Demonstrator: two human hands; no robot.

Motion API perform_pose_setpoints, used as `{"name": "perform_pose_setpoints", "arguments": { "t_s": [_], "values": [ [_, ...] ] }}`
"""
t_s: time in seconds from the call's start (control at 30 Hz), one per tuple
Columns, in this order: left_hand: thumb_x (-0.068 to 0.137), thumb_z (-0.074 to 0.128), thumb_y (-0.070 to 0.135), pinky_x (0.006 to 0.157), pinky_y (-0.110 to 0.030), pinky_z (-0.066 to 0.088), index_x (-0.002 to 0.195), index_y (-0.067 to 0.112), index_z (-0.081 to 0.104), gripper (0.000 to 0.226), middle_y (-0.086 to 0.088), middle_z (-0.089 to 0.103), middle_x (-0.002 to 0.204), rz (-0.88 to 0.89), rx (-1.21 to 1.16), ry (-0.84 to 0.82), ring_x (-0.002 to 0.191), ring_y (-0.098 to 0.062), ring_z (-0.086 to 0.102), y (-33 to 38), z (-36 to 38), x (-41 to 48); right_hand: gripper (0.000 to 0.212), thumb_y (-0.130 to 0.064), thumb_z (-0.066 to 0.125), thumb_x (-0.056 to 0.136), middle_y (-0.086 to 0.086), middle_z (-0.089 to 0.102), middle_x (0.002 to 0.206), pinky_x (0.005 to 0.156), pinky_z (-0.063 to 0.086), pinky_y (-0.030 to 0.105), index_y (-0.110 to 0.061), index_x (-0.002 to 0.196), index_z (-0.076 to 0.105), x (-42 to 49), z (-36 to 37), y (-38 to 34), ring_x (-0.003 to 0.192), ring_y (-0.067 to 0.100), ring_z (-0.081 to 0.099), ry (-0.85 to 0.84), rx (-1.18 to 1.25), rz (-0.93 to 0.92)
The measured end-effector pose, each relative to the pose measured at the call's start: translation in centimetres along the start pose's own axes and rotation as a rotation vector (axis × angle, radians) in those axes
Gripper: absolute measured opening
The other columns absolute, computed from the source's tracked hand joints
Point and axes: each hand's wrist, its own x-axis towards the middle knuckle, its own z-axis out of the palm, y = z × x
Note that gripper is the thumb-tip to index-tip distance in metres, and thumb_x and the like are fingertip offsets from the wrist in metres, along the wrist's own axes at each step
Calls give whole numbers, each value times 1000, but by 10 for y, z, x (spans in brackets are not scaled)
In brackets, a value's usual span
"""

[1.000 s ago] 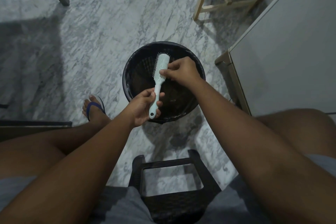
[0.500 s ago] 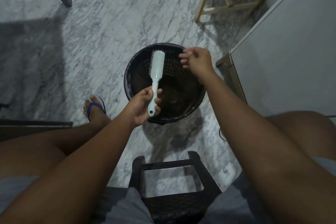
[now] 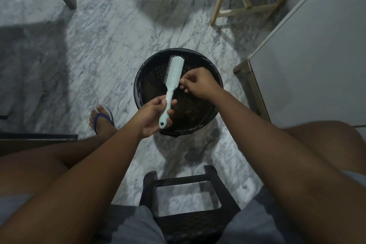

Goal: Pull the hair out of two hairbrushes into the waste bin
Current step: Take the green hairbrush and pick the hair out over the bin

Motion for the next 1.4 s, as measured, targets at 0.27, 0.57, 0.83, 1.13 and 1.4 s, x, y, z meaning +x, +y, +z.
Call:
{"name": "perform_pose_setpoints", "arguments": {
  "t_s": [0.27,0.57,0.83,1.13,1.4],
  "values": [
    [102,41,12,51,-24,48,140,8,43,38,-3,65,104,-16,-105,-112,67,-10,54,0,-9,5,54,-47,68,87,-2,68,100,68,50,23,-18,129,51,-5,-7,-5,71,8,63,121,-18,-47],
    [100,43,11,49,-24,47,143,8,42,43,-5,67,102,-62,-26,-119,66,-11,53,-8,-18,-2,40,-24,79,84,7,76,89,69,61,31,-7,119,69,13,-21,-7,67,19,73,61,132,-44],
    [99,45,14,52,-23,49,132,8,47,34,-2,65,101,-47,-89,-236,67,-9,54,-2,-9,-1,71,-21,64,93,13,66,119,88,54,36,-20,151,25,13,-16,14,104,21,66,102,62,111],
    [100,40,12,52,-21,46,129,9,50,31,-2,62,100,-107,-44,-308,66,-9,52,-1,-8,-6,26,-18,53,99,19,71,107,83,49,34,1,109,68,12,21,16,102,30,66,116,51,117],
    [99,49,11,51,-24,46,135,6,51,36,-4,69,102,-39,43,-72,68,-12,53,-3,-9,-3,38,-14,45,102,14,62,117,75,59,45,-8,139,47,19,15,23,96,30,68,73,393,442]
  ]
}}
